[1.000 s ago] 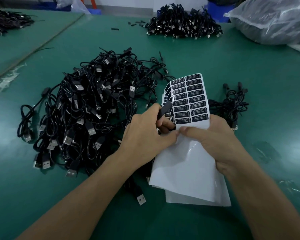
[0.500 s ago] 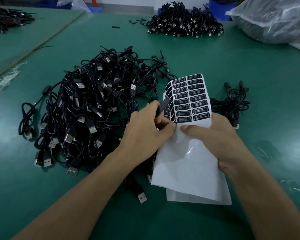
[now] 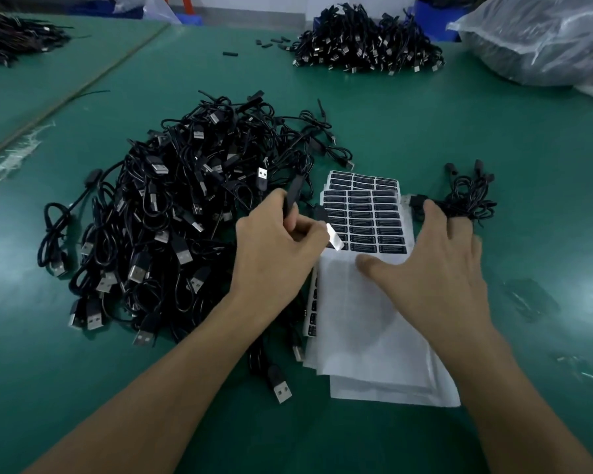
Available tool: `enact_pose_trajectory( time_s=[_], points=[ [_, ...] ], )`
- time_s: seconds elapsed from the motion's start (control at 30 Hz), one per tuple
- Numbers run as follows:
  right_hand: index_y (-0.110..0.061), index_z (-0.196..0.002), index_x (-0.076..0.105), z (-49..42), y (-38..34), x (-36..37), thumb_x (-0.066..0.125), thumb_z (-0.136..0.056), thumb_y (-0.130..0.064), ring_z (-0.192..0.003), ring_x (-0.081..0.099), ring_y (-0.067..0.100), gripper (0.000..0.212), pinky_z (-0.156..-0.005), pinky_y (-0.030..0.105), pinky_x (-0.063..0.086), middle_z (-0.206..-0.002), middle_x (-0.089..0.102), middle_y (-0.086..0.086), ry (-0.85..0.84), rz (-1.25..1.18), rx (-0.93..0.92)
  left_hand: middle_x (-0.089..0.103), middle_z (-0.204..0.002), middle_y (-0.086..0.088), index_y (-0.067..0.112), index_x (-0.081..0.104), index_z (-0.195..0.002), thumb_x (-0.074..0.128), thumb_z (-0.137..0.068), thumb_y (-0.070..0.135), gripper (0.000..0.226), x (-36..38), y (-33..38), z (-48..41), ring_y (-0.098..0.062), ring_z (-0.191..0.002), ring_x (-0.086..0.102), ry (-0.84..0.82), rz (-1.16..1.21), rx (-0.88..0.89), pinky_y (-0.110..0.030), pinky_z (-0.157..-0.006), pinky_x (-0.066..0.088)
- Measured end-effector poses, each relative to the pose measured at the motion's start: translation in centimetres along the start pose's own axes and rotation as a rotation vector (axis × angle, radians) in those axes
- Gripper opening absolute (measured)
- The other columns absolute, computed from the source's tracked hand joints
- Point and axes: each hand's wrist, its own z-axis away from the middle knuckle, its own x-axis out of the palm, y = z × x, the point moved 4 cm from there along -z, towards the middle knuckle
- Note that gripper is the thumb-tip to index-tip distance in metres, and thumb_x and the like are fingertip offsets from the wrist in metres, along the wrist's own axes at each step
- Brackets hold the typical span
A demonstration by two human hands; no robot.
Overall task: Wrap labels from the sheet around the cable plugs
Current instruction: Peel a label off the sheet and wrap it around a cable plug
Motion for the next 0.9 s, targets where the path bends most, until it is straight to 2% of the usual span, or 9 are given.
enact_pose_trajectory(
  time_s=[0.1,0.17,0.23,0.3,0.4,0.53,0.63,0.8,0.9],
  points=[
    [-0.017,-0.122,0.06,0.6,-1.8,-0.7,0.075,-0.079,-0.043,-0.109,0.047,0.022,0.052,-0.084,0.029,0.034,-0.11,0.047,-0.002,0.171,-0.144,-0.262,0.071,-0.064,0.014,0.019,0.03,-0.071,0.07,-0.081,0.009,0.043,0.3,0.3,0.2,-0.018,-0.063,0.07,-0.029,-0.002,0.023,-0.028,-0.06,0.055],
    [-0.017,-0.1,0.069,1.0,-2.8,-0.3,0.075,-0.083,-0.038,-0.095,0.053,0.018,0.028,-0.077,0.027,0.037,-0.095,0.055,-0.003,0.162,-0.169,-0.386,0.072,-0.065,0.01,0.019,0.03,-0.071,0.072,-0.079,0.011,0.043,0.5,0.3,0.2,-0.017,-0.064,0.071,-0.046,-0.004,0.018,-0.031,-0.06,0.054],
    [-0.018,-0.089,0.07,1.3,-3.5,0.4,0.077,-0.083,-0.033,-0.089,0.055,0.018,0.018,-0.072,0.028,0.041,-0.087,0.06,-0.003,0.131,-0.137,-0.438,0.072,-0.066,0.008,0.019,0.03,-0.07,0.073,-0.078,0.011,0.045,0.6,0.2,0.2,-0.01,-0.06,0.068,-0.054,0.003,0.022,-0.024,-0.055,0.05],
    [-0.017,-0.086,0.071,1.5,-3.7,0.9,0.079,-0.081,-0.03,-0.089,0.054,0.02,0.016,-0.07,0.029,0.04,-0.084,0.061,-0.001,0.113,-0.12,-0.431,0.071,-0.065,0.008,0.017,0.029,-0.07,0.075,-0.077,0.01,0.047,0.7,0.2,0.2,0.0,-0.054,0.061,-0.058,0.0,0.021,-0.012,-0.052,0.044],
    [-0.015,-0.086,0.073,1.5,-3.8,1.1,0.08,-0.081,-0.027,-0.087,0.054,0.021,0.015,-0.068,0.029,0.033,-0.082,0.061,0.001,0.131,-0.109,-0.396,0.071,-0.064,0.004,0.017,0.029,-0.07,0.077,-0.077,0.011,0.048,0.8,0.1,0.3,0.001,-0.051,0.058,-0.06,-0.005,0.015,-0.01,-0.051,0.042],
    [-0.014,-0.093,0.076,1.4,-3.9,1.2,0.076,-0.086,-0.026,-0.089,0.054,0.022,0.014,-0.068,0.028,0.028,-0.082,0.061,0.002,0.145,-0.093,-0.363,0.071,-0.066,0.001,0.016,0.031,-0.071,0.078,-0.079,0.012,0.047,0.7,0.0,0.2,-0.011,-0.064,0.07,-0.062,-0.013,0.003,-0.026,-0.057,0.053],
    [-0.013,-0.093,0.075,1.5,-3.9,1.2,0.075,-0.087,-0.023,-0.091,0.056,0.024,0.012,-0.069,0.025,0.027,-0.084,0.062,0.003,0.171,-0.089,-0.356,0.071,-0.065,-0.003,0.017,0.031,-0.07,0.077,-0.079,0.013,0.047,0.7,0.1,0.1,-0.021,-0.068,0.07,-0.059,-0.024,-0.013,-0.036,-0.064,0.053],
    [-0.011,-0.096,0.07,1.7,-4.1,0.8,0.082,-0.08,-0.02,-0.093,0.062,0.025,0.022,-0.074,0.03,0.047,-0.093,0.059,0.0,0.186,-0.158,-0.367,0.07,-0.068,-0.013,0.019,0.031,-0.071,0.073,-0.078,0.018,0.043,0.4,0.3,0.1,-0.037,-0.073,0.068,-0.063,0.012,-0.042,-0.044,-0.065,0.051],
    [-0.011,-0.092,0.073,1.6,-4.2,0.8,0.081,-0.081,-0.02,-0.089,0.061,0.025,0.016,-0.072,0.021,0.034,-0.087,0.061,0.001,0.193,-0.145,-0.378,0.07,-0.068,-0.012,0.019,0.031,-0.07,0.072,-0.074,0.024,0.041,0.4,0.4,0.1,-0.035,-0.074,0.07,-0.066,0.015,-0.051,-0.044,-0.066,0.052]
  ],
)
